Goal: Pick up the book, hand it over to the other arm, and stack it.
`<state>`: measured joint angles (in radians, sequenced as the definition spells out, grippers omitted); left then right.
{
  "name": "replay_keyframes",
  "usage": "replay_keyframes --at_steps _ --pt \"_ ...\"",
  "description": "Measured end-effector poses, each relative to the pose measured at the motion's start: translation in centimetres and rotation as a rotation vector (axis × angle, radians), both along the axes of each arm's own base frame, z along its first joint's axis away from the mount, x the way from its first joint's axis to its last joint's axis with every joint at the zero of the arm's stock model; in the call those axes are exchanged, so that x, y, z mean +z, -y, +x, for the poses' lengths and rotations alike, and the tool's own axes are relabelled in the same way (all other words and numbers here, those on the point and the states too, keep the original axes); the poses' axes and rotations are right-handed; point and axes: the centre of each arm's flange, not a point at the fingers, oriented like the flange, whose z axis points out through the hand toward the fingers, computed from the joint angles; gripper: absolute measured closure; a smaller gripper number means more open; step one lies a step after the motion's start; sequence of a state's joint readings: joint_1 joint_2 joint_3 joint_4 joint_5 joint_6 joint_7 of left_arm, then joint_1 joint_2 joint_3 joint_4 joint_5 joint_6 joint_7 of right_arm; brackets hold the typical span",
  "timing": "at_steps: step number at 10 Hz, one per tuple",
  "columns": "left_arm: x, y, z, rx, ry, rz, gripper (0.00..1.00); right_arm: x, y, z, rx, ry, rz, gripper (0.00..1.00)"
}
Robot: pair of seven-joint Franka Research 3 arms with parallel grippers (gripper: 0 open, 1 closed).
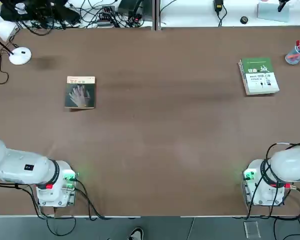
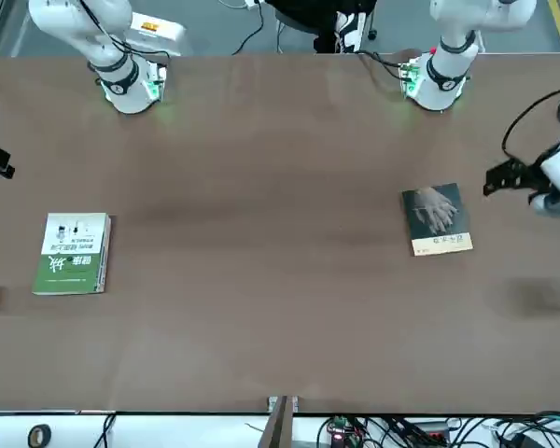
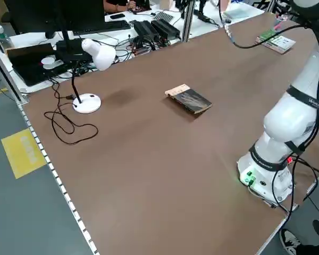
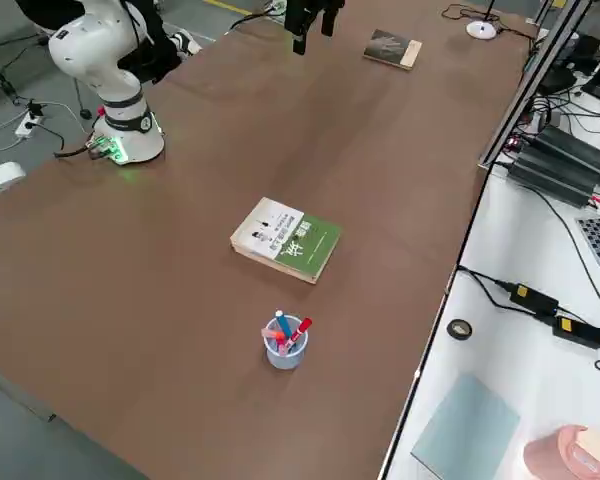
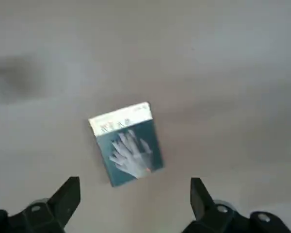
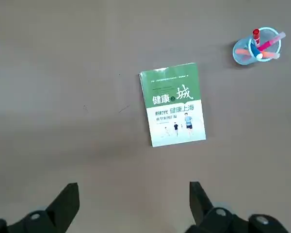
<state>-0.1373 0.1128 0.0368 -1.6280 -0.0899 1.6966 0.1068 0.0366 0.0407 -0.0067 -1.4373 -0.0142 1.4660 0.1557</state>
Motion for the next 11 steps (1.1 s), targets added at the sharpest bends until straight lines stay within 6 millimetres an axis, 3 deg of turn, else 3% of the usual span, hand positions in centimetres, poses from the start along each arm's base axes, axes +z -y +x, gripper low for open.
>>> replay_keyframes --at_steps 7,11 --pt "-11.3 -3.5 -1.0 0.012 -0.023 0.057 0.0 -0.1 0.0 -0.1 0.0 -0.011 0.0 0.0" --pt "-16.2 -4.8 -2.4 0.034 -0.017 0.059 0.0 -0.1 0.0 -0.1 0.0 -0.012 0.0 0.0"
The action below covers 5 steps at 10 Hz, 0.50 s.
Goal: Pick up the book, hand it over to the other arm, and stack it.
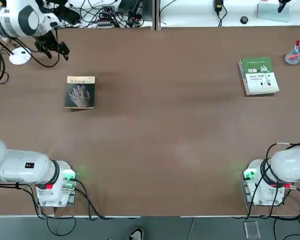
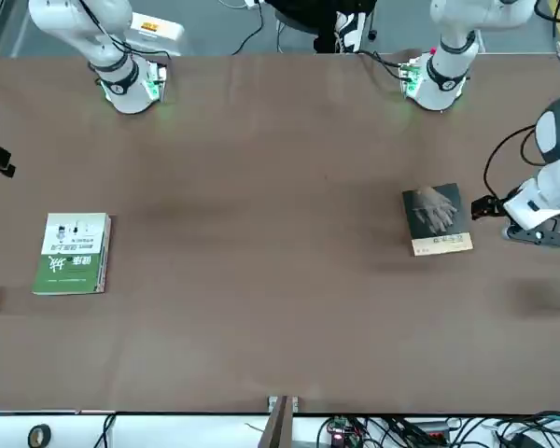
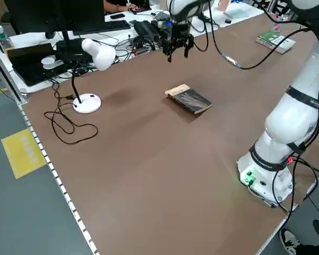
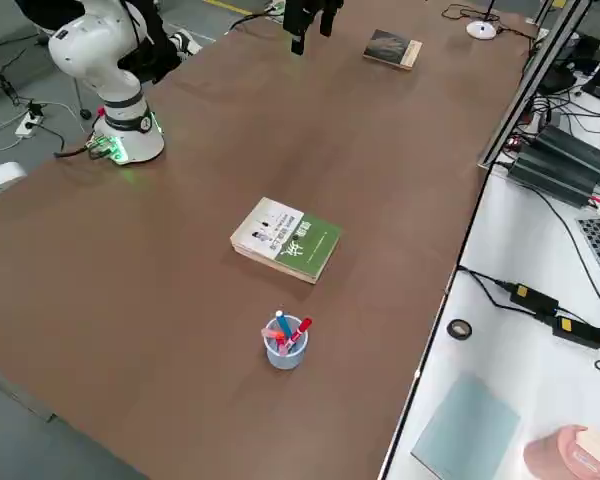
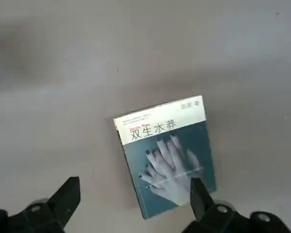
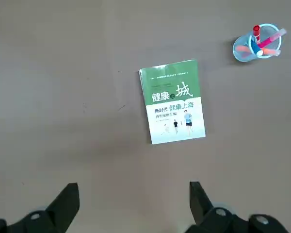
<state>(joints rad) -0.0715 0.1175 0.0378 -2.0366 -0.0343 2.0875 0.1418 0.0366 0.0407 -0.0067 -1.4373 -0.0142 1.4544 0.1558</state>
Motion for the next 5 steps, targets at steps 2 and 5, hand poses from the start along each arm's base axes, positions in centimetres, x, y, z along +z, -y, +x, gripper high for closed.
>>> replay_keyframes --at_steps 2,5 --pt "-2.4 -0.4 -1.1 0.007 -0.008 0.001 0.0 0.0 0.0 0.0 0.0 0.0 0.0 0.0" --pt "-5.8 -1.4 -2.9 0.026 -0.007 0.003 0.0 0.0 0.0 0.0 0.0 0.0 0.0 0.0"
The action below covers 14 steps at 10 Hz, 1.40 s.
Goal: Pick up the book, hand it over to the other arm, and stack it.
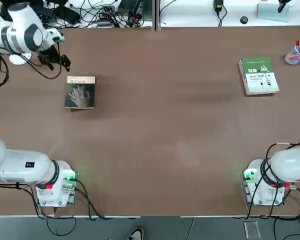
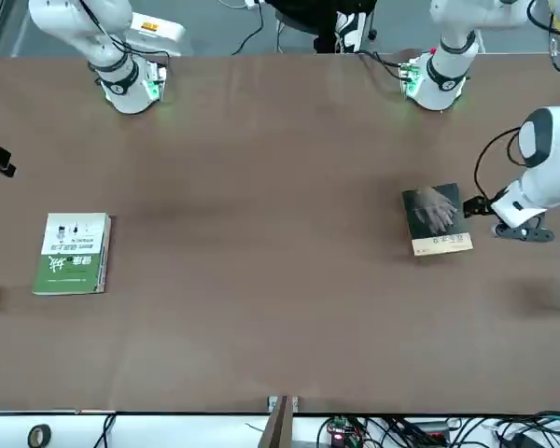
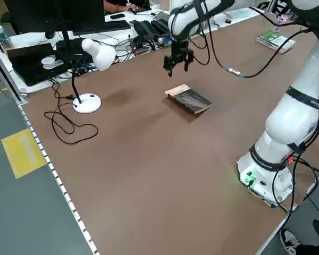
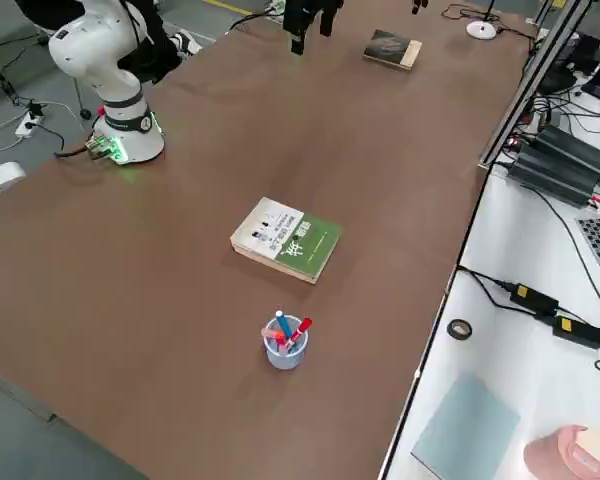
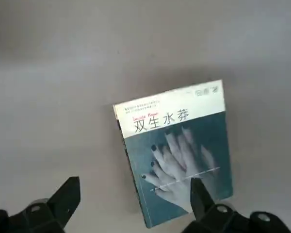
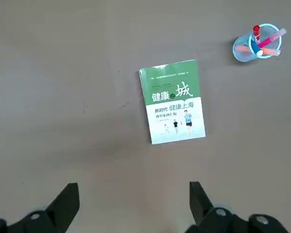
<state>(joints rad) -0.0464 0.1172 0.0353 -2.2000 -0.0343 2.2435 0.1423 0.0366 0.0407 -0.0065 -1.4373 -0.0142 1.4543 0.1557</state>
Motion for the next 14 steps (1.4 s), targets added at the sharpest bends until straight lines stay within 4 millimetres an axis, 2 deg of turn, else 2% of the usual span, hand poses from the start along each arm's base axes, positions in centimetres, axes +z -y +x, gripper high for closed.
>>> replay_keyframes --at_steps 4,7,11,14 --pt "-2.7 -0.1 -1.8 0.013 -0.003 -0.008 0.0 0.0 0.0 0.0 0.0 0.0 0.0 0.0" --pt "-3.9 -0.4 -2.8 0.003 -0.02 -0.088 0.0 0.0 0.0 0.0 0.0 0.0 0.0 0.0" --pt "-5.3 -3.4 -4.2 -0.061 -0.018 -0.212 0.0 0.0 -0.1 0.0 0.002 0.0 0.0 0.0" --pt "-5.9 -4.8 -5.1 -0.113 -0.045 -0.247 0.0 0.0 -0.2 0.0 0.003 0.0 0.0 0.0"
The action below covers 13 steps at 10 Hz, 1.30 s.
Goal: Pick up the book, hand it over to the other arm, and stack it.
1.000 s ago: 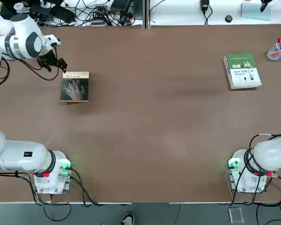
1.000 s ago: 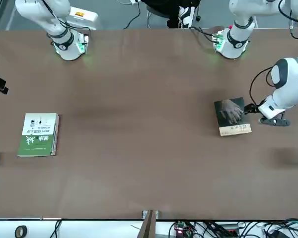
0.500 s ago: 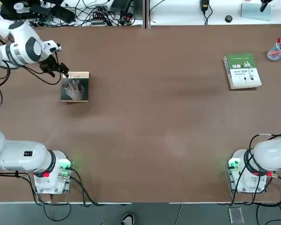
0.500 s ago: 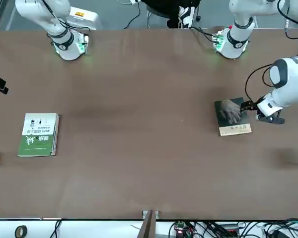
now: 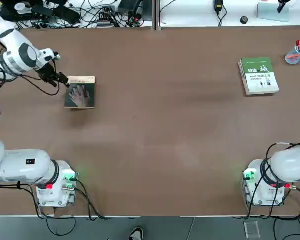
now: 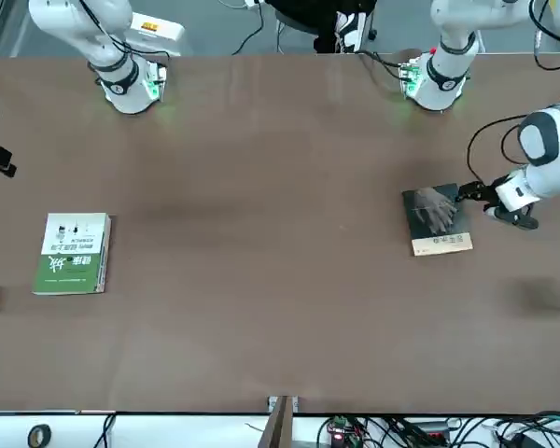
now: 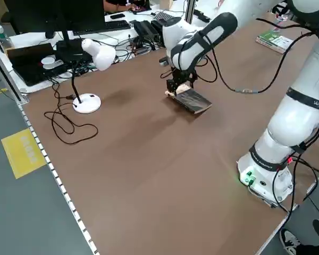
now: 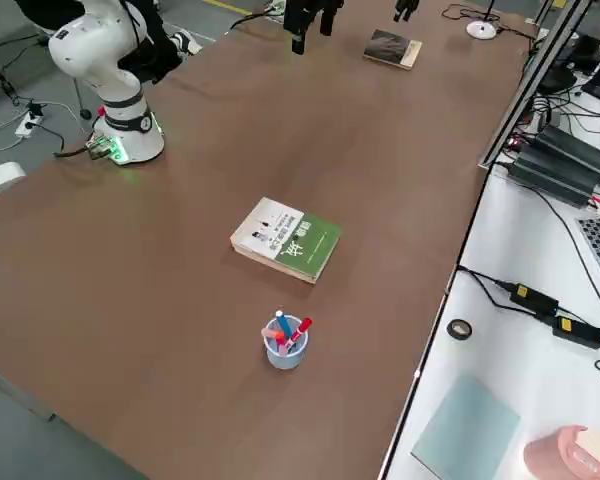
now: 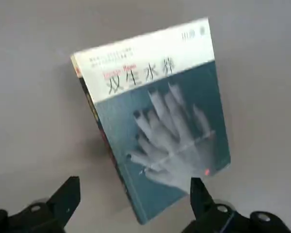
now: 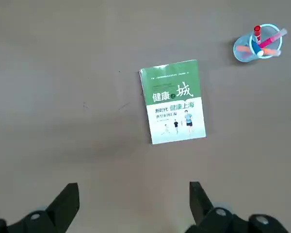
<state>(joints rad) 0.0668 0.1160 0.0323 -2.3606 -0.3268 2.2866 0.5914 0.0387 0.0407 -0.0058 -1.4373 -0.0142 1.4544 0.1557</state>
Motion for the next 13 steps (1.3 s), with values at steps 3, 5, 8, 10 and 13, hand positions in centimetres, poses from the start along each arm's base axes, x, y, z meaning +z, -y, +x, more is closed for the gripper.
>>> replay_keyframes --at_steps 3,5,8,10,13 --pt "-1.0 -1.5 -0.6 -0.03 0.002 -0.053 0.0 0.0 -0.1 0.0 0.002 0.0 0.0 0.0" --pt "-3.1 -2.9 -1.4 -0.041 0.002 -0.123 0.0 0.0 -0.4 0.0 0.008 0.0 0.0 0.0" --pt "-6.7 -5.4 -2.7 -0.015 -0.002 -0.212 0.0 0.0 -0.7 0.0 0.012 -0.001 0.0 0.0" --pt "-7.9 -6.1 -3.3 0.009 -0.005 -0.252 0.0 0.0 -0.7 0.0 0.012 -0.001 0.0 0.0" --pt "-8.1 -6.0 -3.2 0.027 -0.007 -0.274 0.0 0.0 -0.7 0.0 0.012 -0.001 0.0 0.0"
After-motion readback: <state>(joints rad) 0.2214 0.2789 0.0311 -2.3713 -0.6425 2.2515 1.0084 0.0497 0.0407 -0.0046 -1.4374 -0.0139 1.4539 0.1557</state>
